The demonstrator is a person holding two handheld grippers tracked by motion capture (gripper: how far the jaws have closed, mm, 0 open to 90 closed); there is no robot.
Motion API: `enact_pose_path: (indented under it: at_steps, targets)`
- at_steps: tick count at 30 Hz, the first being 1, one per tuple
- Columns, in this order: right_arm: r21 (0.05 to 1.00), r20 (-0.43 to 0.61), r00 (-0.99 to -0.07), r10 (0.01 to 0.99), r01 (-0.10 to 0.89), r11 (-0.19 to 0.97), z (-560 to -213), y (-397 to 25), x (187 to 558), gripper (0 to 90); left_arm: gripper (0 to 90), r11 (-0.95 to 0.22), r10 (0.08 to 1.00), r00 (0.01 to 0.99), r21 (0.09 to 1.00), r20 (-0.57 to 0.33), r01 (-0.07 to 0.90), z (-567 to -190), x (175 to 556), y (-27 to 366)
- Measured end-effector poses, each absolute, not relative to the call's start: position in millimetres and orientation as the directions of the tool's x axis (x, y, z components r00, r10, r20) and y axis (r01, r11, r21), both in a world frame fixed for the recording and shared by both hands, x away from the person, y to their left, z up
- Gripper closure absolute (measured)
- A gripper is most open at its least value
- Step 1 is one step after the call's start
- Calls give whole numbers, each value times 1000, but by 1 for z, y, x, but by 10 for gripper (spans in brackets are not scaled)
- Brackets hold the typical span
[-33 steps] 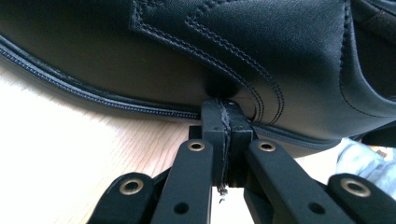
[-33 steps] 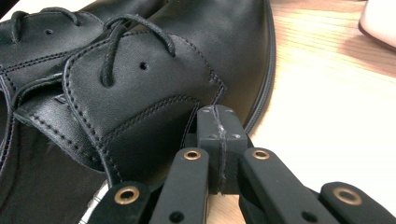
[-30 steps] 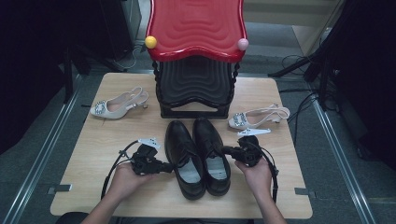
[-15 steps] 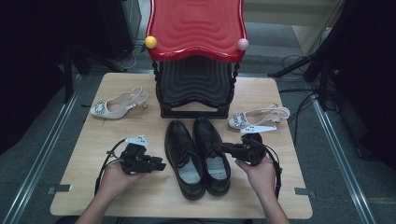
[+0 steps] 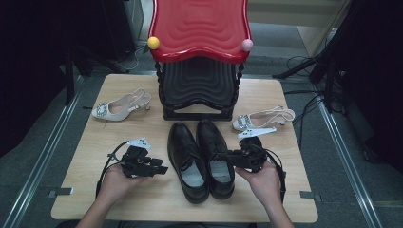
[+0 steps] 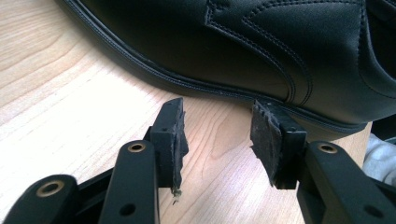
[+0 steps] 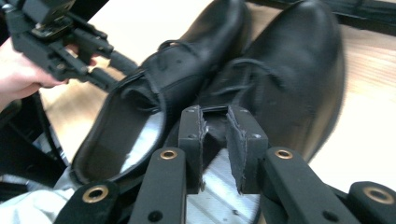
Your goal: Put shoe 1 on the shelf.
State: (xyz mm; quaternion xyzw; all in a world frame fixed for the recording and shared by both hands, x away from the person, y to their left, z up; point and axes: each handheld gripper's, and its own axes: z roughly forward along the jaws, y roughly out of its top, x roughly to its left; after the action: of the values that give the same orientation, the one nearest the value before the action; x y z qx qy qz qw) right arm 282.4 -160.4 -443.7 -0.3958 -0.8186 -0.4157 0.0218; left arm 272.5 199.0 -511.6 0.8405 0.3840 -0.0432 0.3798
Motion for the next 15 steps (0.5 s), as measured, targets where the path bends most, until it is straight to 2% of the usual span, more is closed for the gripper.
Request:
enact_pose_path:
  at_steps: [11,15]
  targets:
    - [604,380,-713,590,674,426,-448,-133,271,742,468,-405,614,701,619,-361,673,-511,274,199]
    - [574,395,-702,592,692,438,-452,-126,269,688,465,-424,617,710,617,-339,663,-510,274,198]
